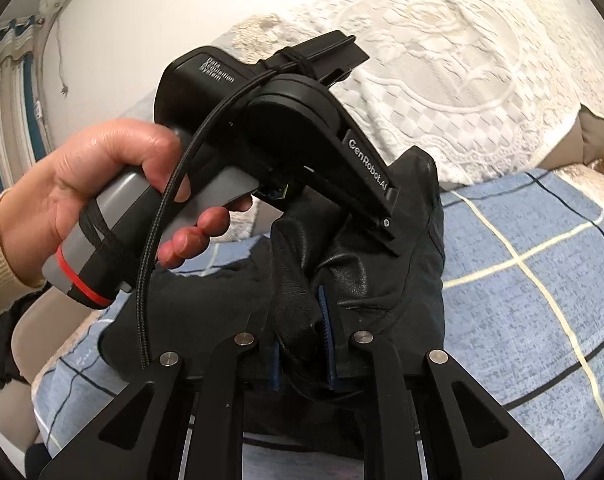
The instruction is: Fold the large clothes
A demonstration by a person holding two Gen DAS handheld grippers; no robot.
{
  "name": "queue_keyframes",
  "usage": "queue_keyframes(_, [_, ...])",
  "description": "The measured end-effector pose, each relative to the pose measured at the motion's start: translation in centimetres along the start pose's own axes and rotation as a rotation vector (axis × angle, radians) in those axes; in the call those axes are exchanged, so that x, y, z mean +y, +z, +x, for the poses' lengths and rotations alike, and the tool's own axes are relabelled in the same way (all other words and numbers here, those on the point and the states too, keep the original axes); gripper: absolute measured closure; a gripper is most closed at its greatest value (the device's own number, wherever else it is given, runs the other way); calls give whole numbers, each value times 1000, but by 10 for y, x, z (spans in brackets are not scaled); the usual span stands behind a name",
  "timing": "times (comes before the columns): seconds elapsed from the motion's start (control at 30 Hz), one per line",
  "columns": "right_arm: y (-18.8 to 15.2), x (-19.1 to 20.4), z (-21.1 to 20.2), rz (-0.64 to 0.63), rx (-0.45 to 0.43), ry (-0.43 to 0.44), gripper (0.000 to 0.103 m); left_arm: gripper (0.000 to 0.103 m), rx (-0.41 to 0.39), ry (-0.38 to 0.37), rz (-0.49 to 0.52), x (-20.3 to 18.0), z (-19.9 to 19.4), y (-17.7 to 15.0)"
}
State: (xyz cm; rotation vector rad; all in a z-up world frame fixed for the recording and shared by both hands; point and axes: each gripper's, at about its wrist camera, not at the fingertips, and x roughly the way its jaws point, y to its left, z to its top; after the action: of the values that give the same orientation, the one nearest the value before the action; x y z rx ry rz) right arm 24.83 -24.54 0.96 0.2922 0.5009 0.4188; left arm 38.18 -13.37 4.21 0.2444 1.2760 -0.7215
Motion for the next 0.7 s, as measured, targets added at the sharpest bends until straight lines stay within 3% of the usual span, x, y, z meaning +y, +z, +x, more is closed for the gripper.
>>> queue_keyframes(0.33, [8, 66, 14, -72, 14, 69, 88, 86, -88, -33, -86, 69, -57, -46])
queue_keyframes(0.7, [8, 120, 40, -134, 59, 117, 89, 86, -147, -108, -182, 134, -81, -92])
